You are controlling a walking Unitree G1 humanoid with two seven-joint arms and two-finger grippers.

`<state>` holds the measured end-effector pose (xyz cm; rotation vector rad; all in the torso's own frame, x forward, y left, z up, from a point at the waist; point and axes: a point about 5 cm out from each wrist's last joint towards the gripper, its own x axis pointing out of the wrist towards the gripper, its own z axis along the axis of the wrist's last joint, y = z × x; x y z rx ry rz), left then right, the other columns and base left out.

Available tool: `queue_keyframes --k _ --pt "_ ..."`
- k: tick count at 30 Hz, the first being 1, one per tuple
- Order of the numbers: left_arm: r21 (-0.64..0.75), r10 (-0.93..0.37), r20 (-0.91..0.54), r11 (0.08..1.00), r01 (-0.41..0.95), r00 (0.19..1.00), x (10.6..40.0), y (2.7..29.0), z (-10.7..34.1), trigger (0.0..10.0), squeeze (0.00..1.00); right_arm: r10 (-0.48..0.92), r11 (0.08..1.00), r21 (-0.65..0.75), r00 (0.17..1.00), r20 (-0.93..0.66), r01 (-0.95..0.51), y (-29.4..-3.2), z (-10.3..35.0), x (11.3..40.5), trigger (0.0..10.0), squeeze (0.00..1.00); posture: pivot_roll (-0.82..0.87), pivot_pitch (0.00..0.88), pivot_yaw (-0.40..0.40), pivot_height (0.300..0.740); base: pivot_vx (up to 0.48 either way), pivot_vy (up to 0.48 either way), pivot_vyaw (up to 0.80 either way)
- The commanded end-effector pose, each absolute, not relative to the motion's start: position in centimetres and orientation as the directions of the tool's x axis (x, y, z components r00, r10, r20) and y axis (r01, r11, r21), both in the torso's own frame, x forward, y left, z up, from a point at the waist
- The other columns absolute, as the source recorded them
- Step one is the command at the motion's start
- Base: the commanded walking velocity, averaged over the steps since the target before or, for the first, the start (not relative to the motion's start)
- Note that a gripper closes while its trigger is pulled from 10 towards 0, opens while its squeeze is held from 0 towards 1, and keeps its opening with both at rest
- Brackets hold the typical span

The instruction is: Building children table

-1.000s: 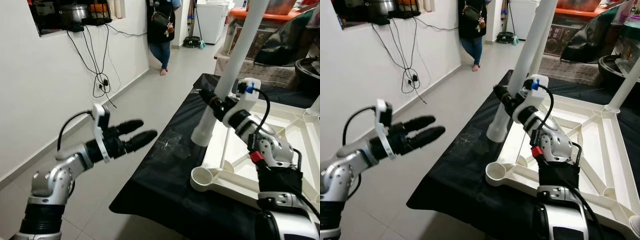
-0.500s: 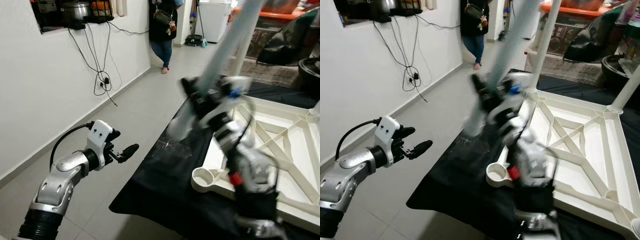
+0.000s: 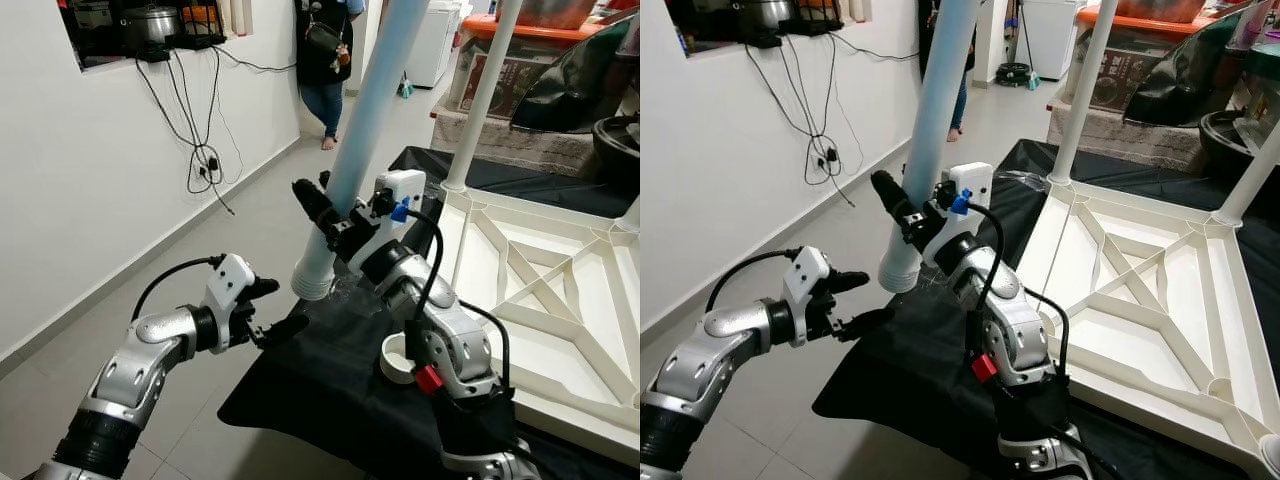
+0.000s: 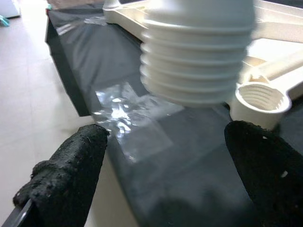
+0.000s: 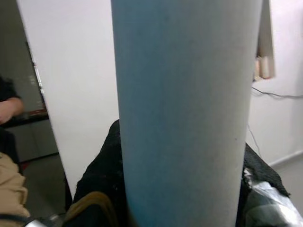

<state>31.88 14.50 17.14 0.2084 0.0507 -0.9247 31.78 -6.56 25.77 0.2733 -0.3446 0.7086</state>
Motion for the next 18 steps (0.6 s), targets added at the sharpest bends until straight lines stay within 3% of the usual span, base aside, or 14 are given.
queue_keyframes --k 1,10,18 --pt "0.171 -0.776 -0.130 0.595 0.785 0.617 32.3 14.8 17.3 10.0 0.00 0.621 0.688 0.106 0.658 0.425 -0.718 -5.9 26.4 31.0 0.0 0.00 0.06 0.000 -0.041 0.740 0.000 0.000 0.00" --pt "0.204 -0.779 -0.088 0.596 0.777 0.620 33.5 14.7 18.5 10.0 0.00 0.707 0.607 0.088 0.587 0.394 -0.790 -5.4 25.3 29.5 0.0 0.00 0.04 0.000 -0.032 0.740 0.000 0.000 0.00" --pt "0.185 -0.877 -0.118 0.442 0.878 0.466 33.0 12.8 18.5 10.0 0.00 0.705 0.611 0.111 0.603 0.374 -0.784 -5.4 24.7 29.8 0.0 0.00 0.04 0.000 -0.029 0.740 0.000 0.000 0.00"
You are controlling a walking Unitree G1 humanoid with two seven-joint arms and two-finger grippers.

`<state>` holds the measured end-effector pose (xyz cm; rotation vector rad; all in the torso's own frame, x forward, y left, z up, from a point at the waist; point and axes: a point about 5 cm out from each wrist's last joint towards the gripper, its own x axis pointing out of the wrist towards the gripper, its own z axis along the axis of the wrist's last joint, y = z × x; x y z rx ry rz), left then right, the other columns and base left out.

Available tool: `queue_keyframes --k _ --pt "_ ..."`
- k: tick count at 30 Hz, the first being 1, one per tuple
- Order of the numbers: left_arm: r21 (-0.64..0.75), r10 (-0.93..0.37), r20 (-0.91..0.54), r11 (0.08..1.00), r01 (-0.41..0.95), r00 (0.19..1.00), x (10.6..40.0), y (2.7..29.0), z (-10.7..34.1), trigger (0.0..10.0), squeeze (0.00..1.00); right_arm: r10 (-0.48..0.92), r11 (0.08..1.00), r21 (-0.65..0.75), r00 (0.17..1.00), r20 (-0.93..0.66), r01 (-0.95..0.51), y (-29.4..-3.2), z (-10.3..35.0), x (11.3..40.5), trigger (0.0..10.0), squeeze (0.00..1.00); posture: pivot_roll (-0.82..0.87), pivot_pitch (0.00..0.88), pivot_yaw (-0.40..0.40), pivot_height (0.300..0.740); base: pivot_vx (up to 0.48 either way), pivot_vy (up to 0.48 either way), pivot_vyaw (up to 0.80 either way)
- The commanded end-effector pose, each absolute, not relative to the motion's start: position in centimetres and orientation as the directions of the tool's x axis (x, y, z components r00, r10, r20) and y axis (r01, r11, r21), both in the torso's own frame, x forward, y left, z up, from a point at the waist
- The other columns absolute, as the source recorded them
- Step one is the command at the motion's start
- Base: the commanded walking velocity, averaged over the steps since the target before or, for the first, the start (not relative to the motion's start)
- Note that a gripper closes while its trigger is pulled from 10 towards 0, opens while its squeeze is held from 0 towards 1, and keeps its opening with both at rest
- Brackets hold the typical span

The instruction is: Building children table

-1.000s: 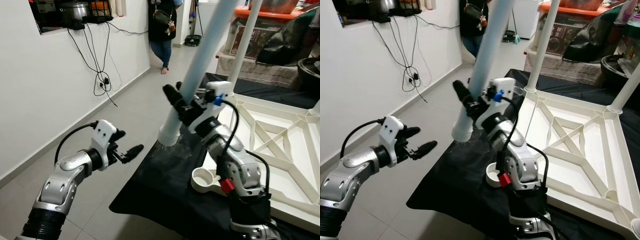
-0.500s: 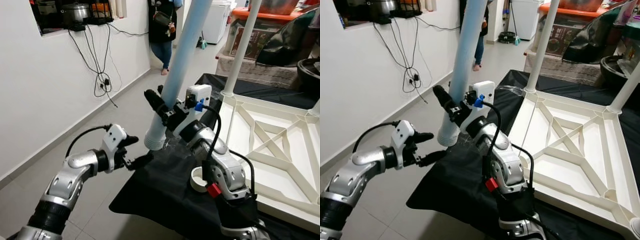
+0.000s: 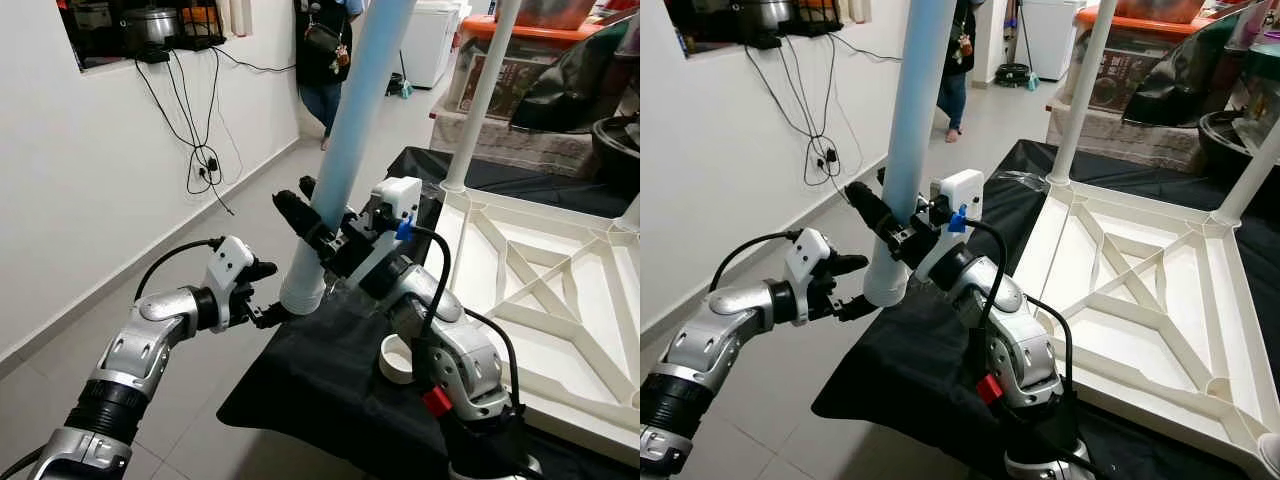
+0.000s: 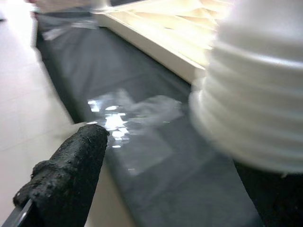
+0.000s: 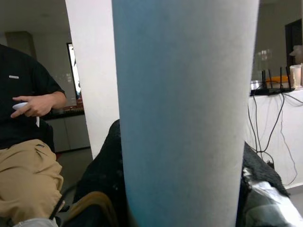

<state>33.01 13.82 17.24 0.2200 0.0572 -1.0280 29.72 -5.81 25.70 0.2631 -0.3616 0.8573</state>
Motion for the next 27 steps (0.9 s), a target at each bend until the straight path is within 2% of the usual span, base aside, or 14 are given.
queue_keyframes --k 1,3,6,21,22,23,24,27 --pt "0.182 -0.886 -0.127 0.422 0.888 0.446 32.8 12.6 18.4 10.0 0.00 0.702 0.614 0.113 0.606 0.375 -0.781 -5.4 24.7 29.9 0.0 0.00 0.04 0.000 -0.029 0.740 0.000 0.000 0.00" --pt "0.180 -0.904 -0.158 0.369 0.912 0.397 32.6 12.2 17.9 10.0 0.00 0.683 0.632 0.119 0.623 0.381 -0.766 -5.4 24.9 30.3 0.0 0.00 0.04 0.000 -0.023 0.740 0.000 0.000 0.00" --pt "0.179 -0.910 -0.168 0.350 0.919 0.379 32.5 12.0 17.7 10.0 0.00 0.674 0.640 0.121 0.630 0.386 -0.759 -5.4 25.1 30.6 0.0 0.00 0.04 0.000 -0.023 0.740 0.000 0.000 0.00" --pt "0.213 -0.883 -0.076 0.440 0.872 0.464 34.2 12.0 19.1 10.0 0.00 0.723 0.585 0.122 0.583 0.371 -0.802 -4.4 24.7 29.9 0.0 0.00 0.03 0.000 -0.033 0.740 0.000 0.000 0.00" --pt "0.214 -0.883 -0.074 0.440 0.872 0.464 34.2 12.0 19.1 4.0 0.00 0.721 0.587 0.124 0.586 0.370 -0.800 -4.5 24.7 29.9 0.0 0.00 0.03 0.000 -0.033 0.740 0.000 0.000 0.00" --pt "0.214 -0.883 -0.074 0.440 0.872 0.464 34.2 12.0 19.1 4.0 0.00 0.721 0.587 0.124 0.586 0.370 -0.800 -4.5 24.7 29.9 0.0 0.00 0.03 0.000 -0.033 0.740 0.000 0.000 0.00" --pt "0.211 -0.887 -0.077 0.433 0.877 0.456 34.1 12.1 18.9 0.0 0.00 0.718 0.589 0.125 0.588 0.372 -0.798 -4.6 24.8 30.0 0.0 0.00 0.03 0.000 -0.033 0.740 0.000 0.000 0.00" --pt "0.211 -0.893 -0.087 0.418 0.884 0.442 34.0 12.1 18.7 0.0 0.00 0.716 0.590 0.124 0.589 0.374 -0.797 -4.6 24.8 30.1 0.0 0.00 0.03 0.000 -0.032 0.740 0.000 0.000 0.00"
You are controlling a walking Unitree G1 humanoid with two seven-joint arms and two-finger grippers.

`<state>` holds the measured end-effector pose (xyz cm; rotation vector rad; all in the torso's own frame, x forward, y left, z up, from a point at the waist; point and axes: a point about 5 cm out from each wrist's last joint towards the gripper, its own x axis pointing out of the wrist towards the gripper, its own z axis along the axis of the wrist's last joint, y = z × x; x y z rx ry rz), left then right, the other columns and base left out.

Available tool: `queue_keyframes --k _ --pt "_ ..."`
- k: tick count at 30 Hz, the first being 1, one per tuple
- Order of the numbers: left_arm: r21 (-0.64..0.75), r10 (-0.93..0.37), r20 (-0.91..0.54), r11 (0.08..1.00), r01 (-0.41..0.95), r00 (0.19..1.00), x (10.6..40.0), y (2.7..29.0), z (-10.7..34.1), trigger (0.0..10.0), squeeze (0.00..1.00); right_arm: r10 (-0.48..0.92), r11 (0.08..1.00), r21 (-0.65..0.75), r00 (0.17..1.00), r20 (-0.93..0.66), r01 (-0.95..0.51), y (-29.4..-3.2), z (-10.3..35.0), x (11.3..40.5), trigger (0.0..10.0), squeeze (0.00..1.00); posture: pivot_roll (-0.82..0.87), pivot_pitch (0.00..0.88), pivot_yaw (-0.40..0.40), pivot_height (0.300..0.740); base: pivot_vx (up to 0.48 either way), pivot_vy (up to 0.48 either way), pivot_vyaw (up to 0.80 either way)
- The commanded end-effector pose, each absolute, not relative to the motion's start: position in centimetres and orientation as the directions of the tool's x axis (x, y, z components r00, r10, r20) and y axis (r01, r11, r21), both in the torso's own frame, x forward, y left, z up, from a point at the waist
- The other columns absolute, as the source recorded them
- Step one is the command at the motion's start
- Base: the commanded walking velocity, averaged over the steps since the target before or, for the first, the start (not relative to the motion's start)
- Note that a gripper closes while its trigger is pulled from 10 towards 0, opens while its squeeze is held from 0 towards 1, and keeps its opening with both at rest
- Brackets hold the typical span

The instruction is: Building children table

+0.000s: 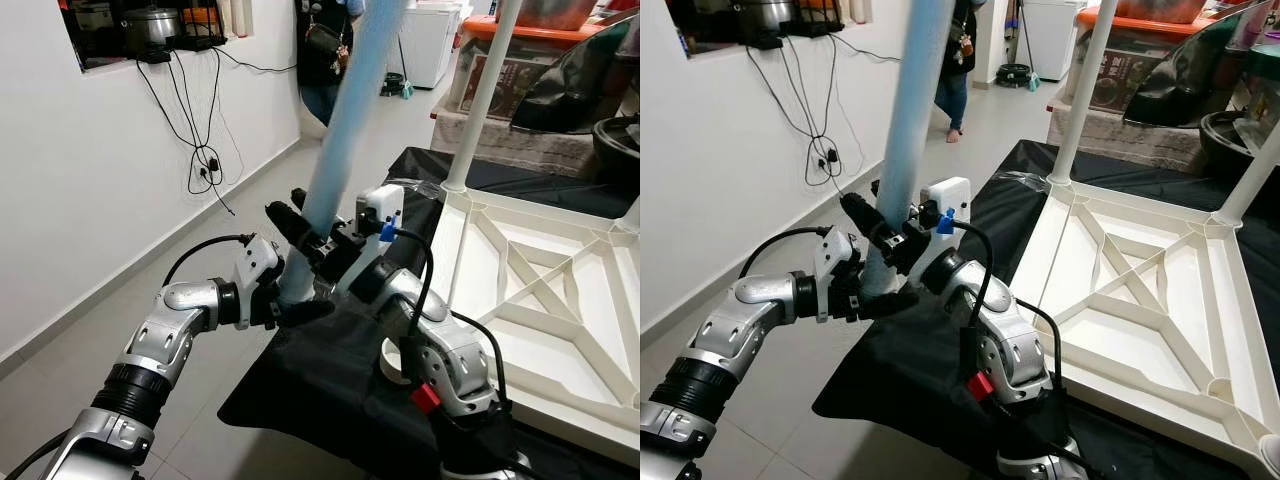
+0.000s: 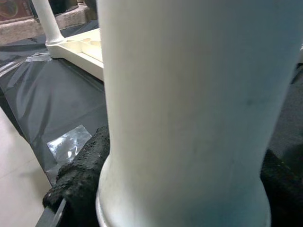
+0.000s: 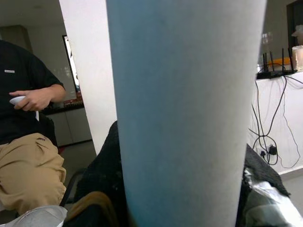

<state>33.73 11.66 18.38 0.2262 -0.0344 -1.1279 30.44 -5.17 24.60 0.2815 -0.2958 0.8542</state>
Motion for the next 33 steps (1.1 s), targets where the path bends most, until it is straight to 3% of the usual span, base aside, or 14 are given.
queue_keyframes --k 1,8,9,11,12,14,15,20,22,23,26,27,29,33 --pt "0.211 -0.897 -0.096 0.405 0.890 0.431 33.8 12.0 18.4 0.0 0.00 0.715 0.591 0.123 0.589 0.376 -0.797 -4.7 24.9 30.1 0.0 0.00 0.03 0.000 -0.034 0.740 0.000 0.000 0.00" --pt "0.250 -0.899 -0.144 0.372 0.894 0.414 33.6 12.3 18.1 0.0 0.00 0.717 0.593 0.128 0.594 0.365 -0.795 -4.8 25.0 30.3 0.0 0.00 0.04 0.000 -0.036 0.740 0.000 0.000 0.00" --pt "0.278 -0.891 -0.161 0.371 0.886 0.424 33.7 12.6 18.1 5.3 0.00 0.720 0.602 0.141 0.611 0.330 -0.786 -4.7 24.7 30.5 7.5 0.00 0.04 0.000 -0.036 0.740 0.000 0.000 0.00" --pt "0.297 -0.886 -0.172 0.371 0.880 0.432 33.8 12.7 18.1 5.3 0.00 0.721 0.609 0.150 0.622 0.305 -0.779 -4.7 24.5 30.7 7.5 0.00 0.04 0.000 -0.036 0.740 0.000 0.000 0.00" --pt "0.311 -0.880 -0.180 0.373 0.874 0.439 33.9 12.9 18.2 10.0 0.00 0.722 0.609 0.160 0.627 0.293 -0.777 -4.7 24.3 30.8 10.0 0.00 0.04 0.000 -0.037 0.740 0.000 0.000 0.00" --pt "0.326 -0.873 -0.192 0.374 0.868 0.448 34.0 13.2 18.2 10.0 0.00 0.716 0.613 0.168 0.633 0.292 -0.772 -4.8 24.3 30.8 10.0 0.32 0.04 0.000 -0.038 0.740 0.000 0.000 0.00" --pt "0.336 -0.869 -0.201 0.373 0.865 0.453 34.1 13.5 18.2 10.0 0.00 0.710 0.617 0.177 0.639 0.296 -0.767 -4.9 24.3 30.9 10.0 1.00 0.04 0.000 -0.038 0.740 0.000 0.000 0.00" --pt "0.356 -0.862 -0.219 0.367 0.860 0.458 34.2 14.0 18.3 10.0 0.00 0.704 0.620 0.186 0.644 0.299 -0.763 -5.0 24.5 31.1 10.0 1.00 0.05 0.000 -0.039 0.740 0.000 0.000 0.00" --pt "0.357 -0.860 -0.221 0.367 0.859 0.459 34.3 14.2 18.3 10.0 0.00 0.700 0.624 0.183 0.647 0.301 -0.760 -5.0 24.7 31.2 10.0 0.74 0.05 0.000 -0.039 0.740 0.000 0.000 0.00" --pt "0.356 -0.860 -0.222 0.367 0.859 0.460 34.3 14.2 18.3 10.0 0.00 0.694 0.630 0.180 0.652 0.305 -0.755 -5.1 24.8 31.2 10.0 0.00 0.05 0.000 -0.039 0.740 0.000 0.000 0.00" --pt "0.355 -0.860 -0.222 0.369 0.859 0.460 34.3 14.3 18.3 10.0 0.00 0.682 0.636 0.186 0.658 0.320 -0.749 -5.2 25.1 31.4 10.0 0.00 0.05 0.000 -0.038 0.740 0.000 0.000 0.00" --pt "0.353 -0.860 -0.220 0.369 0.860 0.460 34.2 14.2 18.3 10.0 0.00 0.674 0.635 0.193 0.658 0.335 -0.748 -5.2 25.3 31.4 5.1 0.00 0.05 0.000 -0.038 0.740 0.000 0.000 0.00" --pt "0.352 -0.860 -0.220 0.369 0.860 0.459 34.2 14.2 18.2 10.0 0.00 0.675 0.623 0.195 0.647 0.354 -0.757 -5.1 25.5 31.2 2.1 0.00 0.05 0.000 -0.038 0.740 0.000 0.000 0.00" --pt "0.355 -0.862 -0.224 0.363 0.861 0.455 34.2 14.1 18.1 10.0 0.00 0.666 0.609 0.224 0.644 0.377 -0.761 -5.0 25.4 30.8 0.0 0.00 0.04 0.000 -0.038 0.740 0.000 0.000 0.00"
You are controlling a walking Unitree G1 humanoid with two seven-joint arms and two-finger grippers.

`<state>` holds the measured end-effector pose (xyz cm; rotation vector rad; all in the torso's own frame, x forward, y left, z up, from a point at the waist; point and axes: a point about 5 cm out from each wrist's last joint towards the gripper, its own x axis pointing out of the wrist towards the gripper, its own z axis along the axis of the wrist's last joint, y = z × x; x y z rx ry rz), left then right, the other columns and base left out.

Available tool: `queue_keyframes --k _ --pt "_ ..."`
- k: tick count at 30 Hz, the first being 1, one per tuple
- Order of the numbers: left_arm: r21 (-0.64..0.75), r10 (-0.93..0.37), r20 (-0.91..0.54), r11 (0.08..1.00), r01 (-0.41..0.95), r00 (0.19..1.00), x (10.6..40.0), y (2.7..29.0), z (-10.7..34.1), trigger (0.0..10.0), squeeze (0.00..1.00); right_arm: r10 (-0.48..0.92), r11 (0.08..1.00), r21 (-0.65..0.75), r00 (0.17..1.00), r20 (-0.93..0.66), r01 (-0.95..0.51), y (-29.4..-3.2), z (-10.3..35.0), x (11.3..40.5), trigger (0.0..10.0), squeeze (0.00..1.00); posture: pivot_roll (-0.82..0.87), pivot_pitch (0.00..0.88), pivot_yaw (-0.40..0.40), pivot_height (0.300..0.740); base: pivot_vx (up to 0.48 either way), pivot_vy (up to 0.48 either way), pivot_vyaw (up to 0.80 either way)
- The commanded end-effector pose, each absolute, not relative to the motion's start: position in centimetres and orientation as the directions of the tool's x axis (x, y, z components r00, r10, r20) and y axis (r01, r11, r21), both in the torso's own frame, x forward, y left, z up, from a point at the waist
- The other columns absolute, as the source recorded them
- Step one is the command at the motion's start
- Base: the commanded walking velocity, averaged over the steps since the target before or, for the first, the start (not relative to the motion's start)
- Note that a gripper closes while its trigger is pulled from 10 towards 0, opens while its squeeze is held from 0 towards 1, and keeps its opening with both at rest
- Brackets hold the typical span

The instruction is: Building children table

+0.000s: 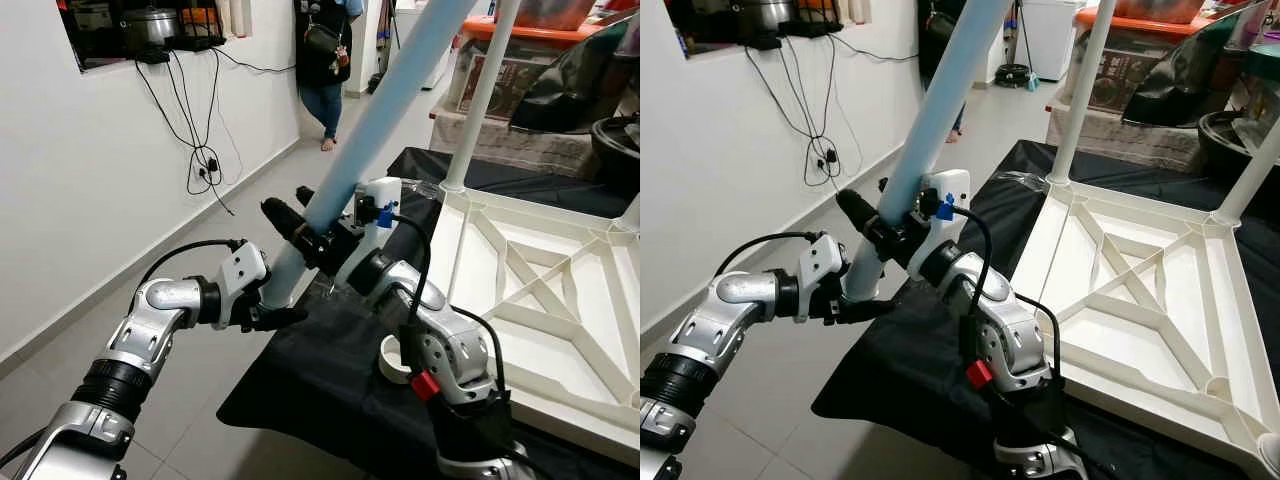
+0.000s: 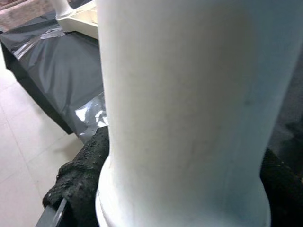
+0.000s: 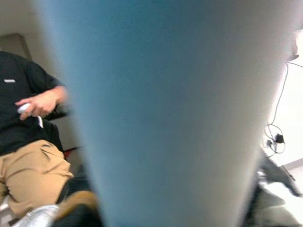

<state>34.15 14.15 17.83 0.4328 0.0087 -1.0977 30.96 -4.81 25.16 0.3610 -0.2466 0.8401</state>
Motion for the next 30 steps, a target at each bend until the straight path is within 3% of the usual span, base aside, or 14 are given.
queue_keyframes --k 1,12,13,16,20,27,28,30 --pt "0.358 -0.862 -0.225 0.360 0.862 0.454 34.3 14.1 18.1 10.0 0.00 0.659 0.610 0.235 0.650 0.380 -0.756 -5.0 25.4 30.8 0.0 0.00 0.04 0.000 -0.038 0.740 0.000 0.000 0.00" --pt "0.389 -0.864 -0.231 0.340 0.856 0.448 34.5 14.2 18.1 10.0 0.00 0.660 0.586 0.257 0.636 0.399 -0.769 -4.6 25.4 30.3 0.0 0.00 0.04 0.000 -0.034 0.740 0.000 0.000 0.00" --pt "0.391 -0.865 -0.228 0.340 0.855 0.448 34.5 14.2 18.1 10.0 1.00 0.661 0.585 0.257 0.635 0.399 -0.770 -4.6 25.4 30.3 0.0 0.00 0.04 0.000 -0.034 0.740 0.000 0.000 0.00" --pt "0.384 -0.871 -0.190 0.358 0.851 0.452 34.7 14.4 18.5 10.0 1.00 0.657 0.593 0.255 0.642 0.395 -0.764 -4.7 25.2 30.3 0.0 0.00 0.04 0.000 -0.034 0.740 0.000 0.000 0.00" --pt "0.372 -0.887 -0.155 0.355 0.858 0.434 34.0 14.8 19.1 10.0 1.00 0.583 0.686 0.227 0.709 0.396 -0.691 -7.3 25.6 31.9 0.0 0.00 0.05 0.000 -0.035 0.740 0.000 0.000 0.00" --pt "0.370 -0.891 -0.115 0.372 0.851 0.439 33.4 15.1 19.7 10.0 1.00 0.525 0.757 0.186 0.752 0.399 -0.627 -9.5 26.2 32.8 0.0 0.00 0.05 0.000 -0.037 0.740 0.000 0.000 0.00" --pt "0.365 -0.887 -0.098 0.389 0.846 0.450 33.0 15.2 19.7 10.0 1.00 0.455 0.819 0.168 0.800 0.392 -0.548 -11.2 26.4 33.7 0.0 0.00 0.05 0.000 -0.046 0.740 0.000 0.000 0.00" --pt "0.362 -0.885 -0.088 0.399 0.842 0.457 32.6 15.2 19.7 10.0 1.00 0.402 0.858 0.156 0.829 0.388 -0.489 -12.5 26.5 34.3 0.0 0.00 0.05 0.000 -0.048 0.740 0.000 0.000 0.00"
